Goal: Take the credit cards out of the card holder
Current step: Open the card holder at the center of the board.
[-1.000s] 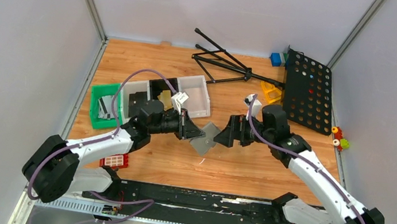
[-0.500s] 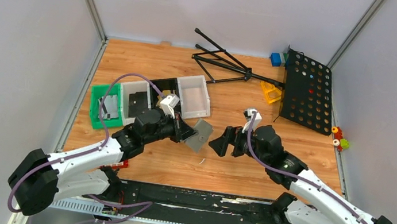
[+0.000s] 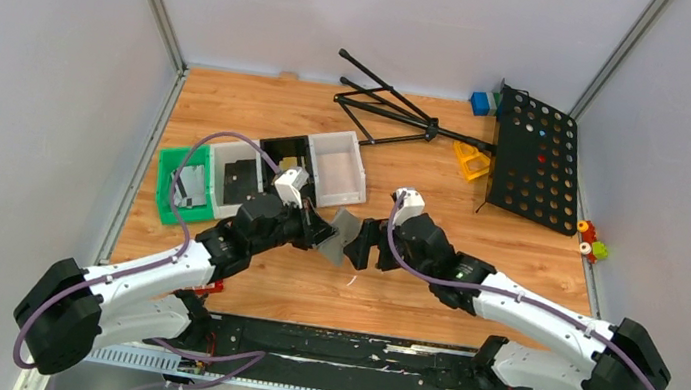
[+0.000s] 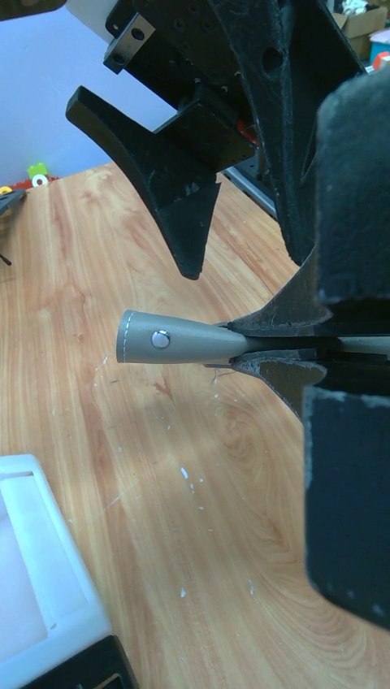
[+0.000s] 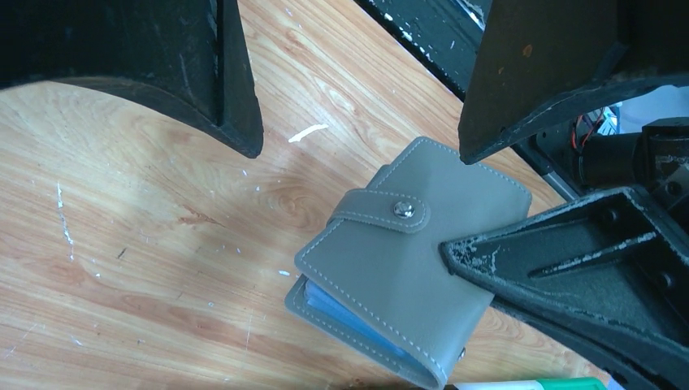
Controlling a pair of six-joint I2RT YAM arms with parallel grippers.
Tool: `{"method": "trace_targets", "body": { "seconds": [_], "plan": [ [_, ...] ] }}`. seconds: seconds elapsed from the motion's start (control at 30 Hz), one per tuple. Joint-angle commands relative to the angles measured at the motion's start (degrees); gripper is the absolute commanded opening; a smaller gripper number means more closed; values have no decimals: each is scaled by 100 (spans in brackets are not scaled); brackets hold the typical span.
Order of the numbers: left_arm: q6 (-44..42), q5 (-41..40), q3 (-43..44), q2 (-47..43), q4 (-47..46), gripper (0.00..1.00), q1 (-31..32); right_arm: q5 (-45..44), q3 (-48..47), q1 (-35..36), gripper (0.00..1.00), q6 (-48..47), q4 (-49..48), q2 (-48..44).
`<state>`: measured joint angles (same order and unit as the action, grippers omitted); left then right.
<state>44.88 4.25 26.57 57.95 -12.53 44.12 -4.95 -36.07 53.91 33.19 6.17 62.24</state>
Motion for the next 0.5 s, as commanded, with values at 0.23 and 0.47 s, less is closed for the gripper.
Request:
{"method": "trace_targets", "body": {
  "seconds": [0.23, 0.47],
  "plan": [
    [336, 78, -100, -262, -216, 0, 27, -161, -573, 129, 84, 184, -460, 655],
    [425, 87, -253, -265, -511, 0, 27, -427, -664, 163, 74, 432, -164, 982]
  ]
}}
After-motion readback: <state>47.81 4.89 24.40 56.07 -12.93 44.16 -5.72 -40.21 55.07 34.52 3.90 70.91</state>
